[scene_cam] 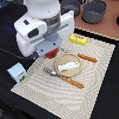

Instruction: Interact with the objects in diverse but meaningful ways.

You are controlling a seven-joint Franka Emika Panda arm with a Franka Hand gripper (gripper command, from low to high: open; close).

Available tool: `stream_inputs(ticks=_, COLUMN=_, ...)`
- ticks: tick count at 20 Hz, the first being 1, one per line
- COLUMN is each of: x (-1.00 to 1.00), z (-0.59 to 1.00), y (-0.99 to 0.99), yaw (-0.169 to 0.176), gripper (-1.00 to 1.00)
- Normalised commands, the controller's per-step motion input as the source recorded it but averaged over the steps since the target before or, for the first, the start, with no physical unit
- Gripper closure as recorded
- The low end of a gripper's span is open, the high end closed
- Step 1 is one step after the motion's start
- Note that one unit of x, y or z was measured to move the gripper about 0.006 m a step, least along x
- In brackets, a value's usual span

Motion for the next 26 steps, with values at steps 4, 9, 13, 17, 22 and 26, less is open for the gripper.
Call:
stream_inputs(ticks=4, x=0.82, z=0.42, y=-0.52, yaw=-0.066, gripper=1.00)
stream_inputs(ticks=9, x=0.78, z=0.12, y=-0.56, yaw=-0.069, gripper=1.00)
stream_inputs(ticks=13, x=0.77, z=0.01, y=-0.58, yaw=-0.070, gripper=1.00)
stream_inputs(ticks=17, x=0.76, z=-0.03, y=-0.59, yaw=-0.076, gripper=1.00)
stream_inputs(ticks=22, x=0.57, z=-0.28, y=-0.51, yaw=-0.091, gripper=1.00)
stream_inputs(ticks=26, x=0.23, z=-0.36, y=-0.19, yaw=-0.003, gripper=1.00)
